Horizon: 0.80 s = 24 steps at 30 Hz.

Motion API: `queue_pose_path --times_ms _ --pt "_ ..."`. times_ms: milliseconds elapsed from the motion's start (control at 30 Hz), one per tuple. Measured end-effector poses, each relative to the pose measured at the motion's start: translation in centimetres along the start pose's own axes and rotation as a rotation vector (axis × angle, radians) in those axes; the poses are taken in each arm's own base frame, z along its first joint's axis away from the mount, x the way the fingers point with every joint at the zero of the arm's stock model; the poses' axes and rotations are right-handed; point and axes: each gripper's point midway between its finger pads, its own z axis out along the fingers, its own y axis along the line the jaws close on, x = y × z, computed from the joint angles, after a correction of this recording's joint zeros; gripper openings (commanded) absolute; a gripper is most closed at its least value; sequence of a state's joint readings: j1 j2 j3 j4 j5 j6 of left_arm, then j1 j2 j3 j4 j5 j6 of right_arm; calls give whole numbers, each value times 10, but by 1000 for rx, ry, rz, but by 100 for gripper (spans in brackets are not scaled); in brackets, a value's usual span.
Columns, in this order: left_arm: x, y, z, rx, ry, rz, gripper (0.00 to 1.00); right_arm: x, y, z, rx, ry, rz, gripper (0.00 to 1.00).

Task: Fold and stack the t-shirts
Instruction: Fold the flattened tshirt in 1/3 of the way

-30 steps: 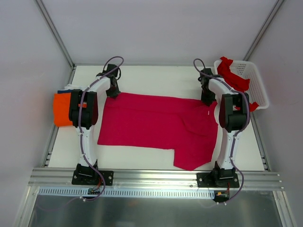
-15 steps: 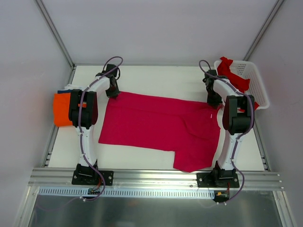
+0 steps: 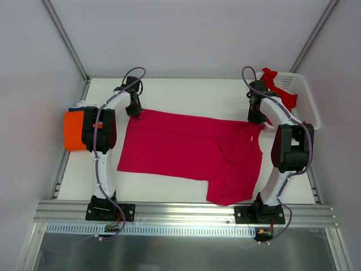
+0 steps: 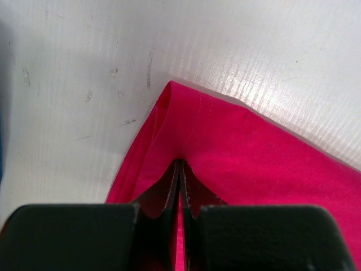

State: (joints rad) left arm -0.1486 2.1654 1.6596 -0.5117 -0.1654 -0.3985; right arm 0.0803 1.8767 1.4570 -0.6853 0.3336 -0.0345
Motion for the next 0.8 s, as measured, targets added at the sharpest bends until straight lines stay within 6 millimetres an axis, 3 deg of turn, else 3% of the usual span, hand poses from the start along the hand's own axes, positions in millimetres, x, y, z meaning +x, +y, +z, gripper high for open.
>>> queue_pose_path --times_ms 167,533,800 --pt "0 0 0 0 0 -2 0 -8 4 -4 -22 -27 12 0" --pt "0 0 0 1 0 -2 0 3 20 29 -45 47 1 1" --pt "-5 -2 3 26 10 -15 0 -11 34 51 -53 66 -1 1"
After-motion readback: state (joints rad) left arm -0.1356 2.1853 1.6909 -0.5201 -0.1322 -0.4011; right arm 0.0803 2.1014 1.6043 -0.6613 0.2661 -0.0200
